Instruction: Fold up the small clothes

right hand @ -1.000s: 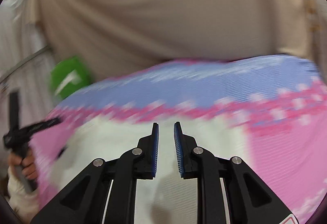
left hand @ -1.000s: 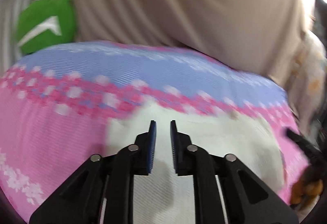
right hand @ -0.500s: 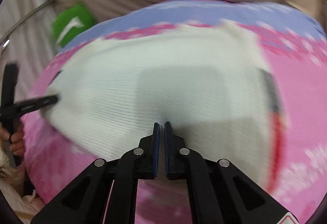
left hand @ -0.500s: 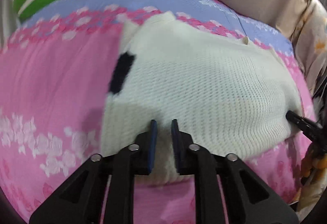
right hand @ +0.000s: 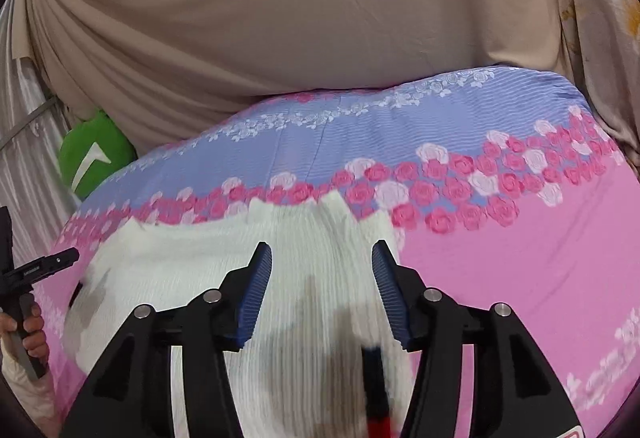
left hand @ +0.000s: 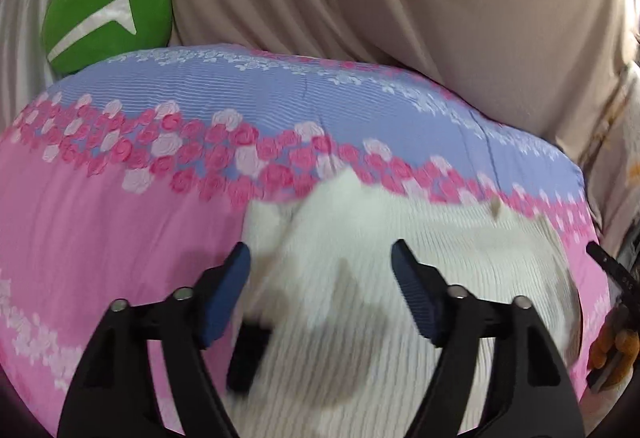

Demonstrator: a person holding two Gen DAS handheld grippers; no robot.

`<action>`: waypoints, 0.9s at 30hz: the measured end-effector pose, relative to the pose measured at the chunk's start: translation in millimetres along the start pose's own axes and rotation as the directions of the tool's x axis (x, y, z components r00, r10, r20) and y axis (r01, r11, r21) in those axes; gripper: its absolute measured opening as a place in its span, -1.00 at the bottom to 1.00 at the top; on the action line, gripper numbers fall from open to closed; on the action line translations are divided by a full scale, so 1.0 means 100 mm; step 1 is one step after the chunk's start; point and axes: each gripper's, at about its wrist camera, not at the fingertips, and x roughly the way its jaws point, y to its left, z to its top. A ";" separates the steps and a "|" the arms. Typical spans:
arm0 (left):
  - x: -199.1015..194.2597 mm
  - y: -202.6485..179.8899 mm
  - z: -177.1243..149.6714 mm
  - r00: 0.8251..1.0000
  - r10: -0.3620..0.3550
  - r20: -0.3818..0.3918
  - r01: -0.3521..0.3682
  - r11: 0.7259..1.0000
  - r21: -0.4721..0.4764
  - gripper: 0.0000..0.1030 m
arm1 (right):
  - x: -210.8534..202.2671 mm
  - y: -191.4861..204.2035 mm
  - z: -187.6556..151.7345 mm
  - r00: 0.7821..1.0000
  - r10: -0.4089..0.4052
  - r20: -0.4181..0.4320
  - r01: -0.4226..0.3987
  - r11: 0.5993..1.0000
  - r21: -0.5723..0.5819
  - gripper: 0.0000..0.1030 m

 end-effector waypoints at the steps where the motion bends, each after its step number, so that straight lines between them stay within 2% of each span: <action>1: 0.13 0.03 0.06 1.000 0.008 -0.020 -0.009 1.000 -0.010 0.41 | 0.12 -0.02 0.05 1.000 -0.013 -0.007 0.014 0.999 0.031 0.18; 3: 0.42 0.07 0.13 0.997 0.003 -0.075 -0.006 0.999 -0.037 0.41 | 0.37 -0.08 0.12 0.998 -0.022 -0.056 0.027 0.997 0.077 0.18; 5: 0.56 0.09 0.11 0.995 0.018 -0.094 -0.023 0.998 -0.052 0.39 | 0.59 -0.13 0.09 0.992 -0.024 -0.126 0.035 0.996 0.086 0.18; 6: 0.59 0.06 0.10 0.996 0.027 -0.083 -0.030 0.999 -0.031 0.28 | 0.65 -0.13 0.05 0.988 -0.027 -0.154 0.039 0.996 0.078 0.05; 7: 0.59 0.03 0.09 0.997 0.052 -0.063 -0.053 0.999 -0.005 0.11 | 0.66 -0.11 0.02 0.986 -0.034 -0.162 0.045 0.997 0.064 -0.44; 8: 0.60 0.02 0.09 0.996 0.061 -0.060 -0.060 0.998 0.012 -0.42 | 0.63 -0.09 0.01 0.989 -0.031 -0.145 0.039 0.998 0.057 -0.77; 9: 0.60 0.03 0.10 0.997 0.044 -0.067 -0.043 0.999 0.003 -0.91 | 0.55 -0.08 0.03 0.994 0.019 -0.106 -0.012 0.998 0.068 -0.84; 11: 0.60 0.11 0.12 0.998 0.017 -0.061 -0.020 0.999 -0.037 -0.90 | 0.31 -0.04 0.09 0.998 0.066 0.008 -0.066 0.996 0.065 -0.85; 12: 0.59 0.13 0.12 0.998 0.029 -0.048 -0.031 0.999 -0.034 -0.90 | 0.21 -0.02 0.12 0.997 0.056 0.049 -0.058 0.997 0.047 -0.85; 14: 0.62 0.15 0.10 0.998 0.047 -0.049 -0.048 0.998 -0.033 -0.91 | 0.25 -0.04 0.15 0.999 0.020 0.039 -0.021 0.999 0.032 -0.85; 15: 0.66 0.17 0.08 0.997 0.045 -0.058 -0.048 0.998 -0.039 -0.91 | 0.38 -0.09 0.13 1.000 -0.023 -0.013 0.024 0.999 0.039 -0.86; 17: 0.73 0.20 0.05 0.996 0.044 -0.074 -0.048 0.998 -0.051 -0.90 | 0.70 -0.24 0.02 0.988 -0.074 -0.137 0.082 0.995 0.054 -0.86; 19: 0.73 0.22 0.06 0.997 0.041 -0.071 -0.045 0.998 -0.054 -0.90 | 0.66 -0.30 0.05 0.991 -0.038 -0.128 0.050 0.995 0.092 -0.87; 22: 0.72 0.22 0.04 0.997 0.043 -0.068 -0.046 0.998 -0.051 -0.90 | 0.43 -0.23 0.09 0.997 -0.056 -0.050 0.061 0.993 0.105 -0.86; 23: 0.73 0.22 0.04 0.997 0.044 -0.068 -0.048 0.998 -0.049 -0.89 | 0.34 -0.18 0.10 0.997 -0.069 -0.014 0.070 0.992 0.107 -0.82; 24: 0.73 0.22 0.03 0.997 0.048 -0.065 -0.051 0.998 -0.048 -0.88 | 0.21 -0.12 0.09 0.997 -0.070 0.037 0.065 0.992 0.110 -0.69; 25: 0.73 0.22 0.03 0.997 0.053 -0.062 -0.056 0.997 -0.047 -0.87 | 0.09 -0.02 0.08 0.996 -0.055 0.077 0.046 0.993 0.105 -0.68; 27: 0.73 0.19 0.02 0.996 0.071 -0.057 -0.073 0.997 -0.034 -0.86 | 0.01 0.25 0.06 0.997 0.026 0.076 -0.029 0.999 0.040 -0.68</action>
